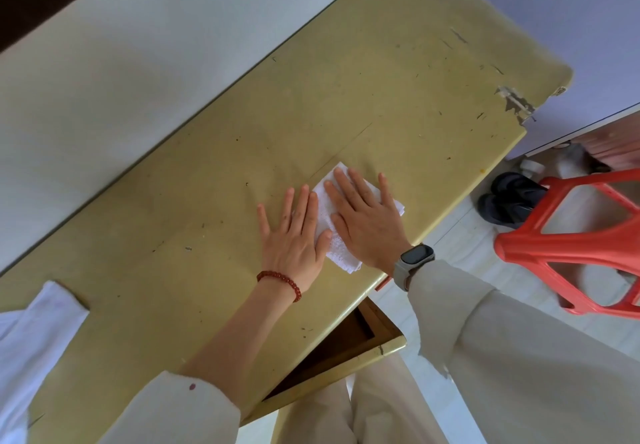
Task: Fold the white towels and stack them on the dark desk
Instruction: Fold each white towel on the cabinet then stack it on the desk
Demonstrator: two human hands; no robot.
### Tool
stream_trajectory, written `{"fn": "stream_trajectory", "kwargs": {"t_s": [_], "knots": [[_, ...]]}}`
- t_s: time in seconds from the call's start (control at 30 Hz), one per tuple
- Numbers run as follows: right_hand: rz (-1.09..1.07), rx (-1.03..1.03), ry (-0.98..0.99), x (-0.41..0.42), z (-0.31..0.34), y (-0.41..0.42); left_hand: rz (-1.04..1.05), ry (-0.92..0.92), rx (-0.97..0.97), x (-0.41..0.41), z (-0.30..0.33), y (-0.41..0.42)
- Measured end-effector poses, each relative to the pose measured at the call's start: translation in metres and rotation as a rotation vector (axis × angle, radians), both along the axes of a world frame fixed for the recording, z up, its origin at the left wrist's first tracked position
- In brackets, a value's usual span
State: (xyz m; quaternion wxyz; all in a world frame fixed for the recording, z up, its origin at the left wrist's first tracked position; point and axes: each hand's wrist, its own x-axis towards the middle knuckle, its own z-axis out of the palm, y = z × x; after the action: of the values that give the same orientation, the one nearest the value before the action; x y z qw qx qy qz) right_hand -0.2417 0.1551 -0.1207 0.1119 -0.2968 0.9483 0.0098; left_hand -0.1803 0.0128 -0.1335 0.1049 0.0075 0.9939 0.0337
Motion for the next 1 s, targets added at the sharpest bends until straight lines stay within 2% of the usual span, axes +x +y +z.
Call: {"fn": "stream_trajectory", "kwargs": {"t_s": [0.2, 0.3, 0.47, 0.57, 0.63, 0.73, 0.83, 0.9, 1.0], "knots": [[0.01, 0.005, -0.013, -0.004, -0.005, 0.002, 0.026, -0.018, 0.008, -0.001, 0.002, 0.0], [0.006, -0.091, 0.038, -0.001, 0.003, 0.006, 0.045, -0.009, 0.031, -0.001, 0.009, 0.003], [0.041, -0.312, 0.105, 0.039, 0.011, 0.031, 0.159, 0.149, 0.103, 0.015, 0.024, 0.011], [0.033, -0.197, 0.036, 0.054, 0.006, 0.043, 0.169, 0.191, 0.118, 0.02, 0.031, 0.013], [0.052, -0.119, 0.003, 0.054, 0.0, 0.05, 0.098, 0.223, 0.147, 0.014, 0.029, 0.012], [0.131, -0.074, -0.021, 0.048, -0.005, 0.057, -0.016, 0.168, 0.185, -0.004, 0.024, 0.009], [0.165, -0.129, -0.036, 0.043, -0.007, 0.06, 0.017, 0.056, 0.231, -0.022, 0.027, 0.004], [0.006, -0.285, -0.044, 0.047, -0.003, 0.058, 0.049, -0.049, 0.278, -0.033, 0.028, 0.005], [-0.509, -0.503, -0.013, 0.054, 0.01, 0.048, 0.193, -0.115, 0.313, -0.039, 0.034, 0.01]]}}
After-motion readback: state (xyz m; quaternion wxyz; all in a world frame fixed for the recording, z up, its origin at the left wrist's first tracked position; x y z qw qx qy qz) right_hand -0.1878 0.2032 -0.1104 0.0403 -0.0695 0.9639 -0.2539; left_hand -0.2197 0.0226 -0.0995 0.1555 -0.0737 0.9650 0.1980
